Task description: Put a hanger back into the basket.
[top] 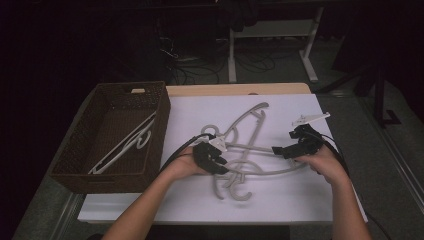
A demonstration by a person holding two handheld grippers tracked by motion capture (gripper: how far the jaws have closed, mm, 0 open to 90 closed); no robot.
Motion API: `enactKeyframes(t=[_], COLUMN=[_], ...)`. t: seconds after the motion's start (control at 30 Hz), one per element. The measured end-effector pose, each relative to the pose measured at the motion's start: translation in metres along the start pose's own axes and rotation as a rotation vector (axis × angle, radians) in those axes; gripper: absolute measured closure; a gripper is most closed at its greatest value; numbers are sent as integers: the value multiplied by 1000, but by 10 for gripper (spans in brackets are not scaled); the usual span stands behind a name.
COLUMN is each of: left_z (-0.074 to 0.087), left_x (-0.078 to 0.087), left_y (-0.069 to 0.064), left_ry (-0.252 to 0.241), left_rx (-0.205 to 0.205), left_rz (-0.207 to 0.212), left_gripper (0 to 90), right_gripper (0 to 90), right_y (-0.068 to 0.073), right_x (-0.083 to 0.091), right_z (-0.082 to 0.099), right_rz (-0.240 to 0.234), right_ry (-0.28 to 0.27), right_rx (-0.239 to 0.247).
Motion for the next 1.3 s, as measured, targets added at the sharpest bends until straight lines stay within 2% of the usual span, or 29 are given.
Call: enactKeyframes(t=[0.27,0.37,0.63,0.67,0.8,1.0,1.17,1.3], left_z=[-1,0,-3,-4,-8,-14,-13,-8], left_x=[3,5,21,31,50,89,122,151], left_y=[-1,-3,0,2,5,11,17,21], left_ry=[-10,-7,-55,-75,-109,-133,-149,-175], left_rx=[-12,-9,29,51,91,150,197,216], left_rz=[6,25,13,-8,-46,-93,-118,-133], left_gripper=[786,810,820,820,821,821,821,821], right_gripper=[31,30,30,30,30,25,20,9], right_y=[0,0,-1,-1,-2,-4,-6,-7], right_x=[0,1,2,3,4,6,5,5], right_z=[0,0,0,0,0,0,-1,-2], right_rz=[3,3,5,4,3,9,15,28], right_ry=[-2,-3,-8,-11,-18,-26,-32,-46], right_rx=[1,1,-2,-4,-6,-13,-12,-11])
Point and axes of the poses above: each handheld gripper's, and its own axes: x roughly backward along the jaws, z roughly out of its underside, y roughly to its left, the point moved 10 cm from there along -x, roughly forward along the jaws, and after that the axes turned 13 degrees about y, right-handed, at the moved point
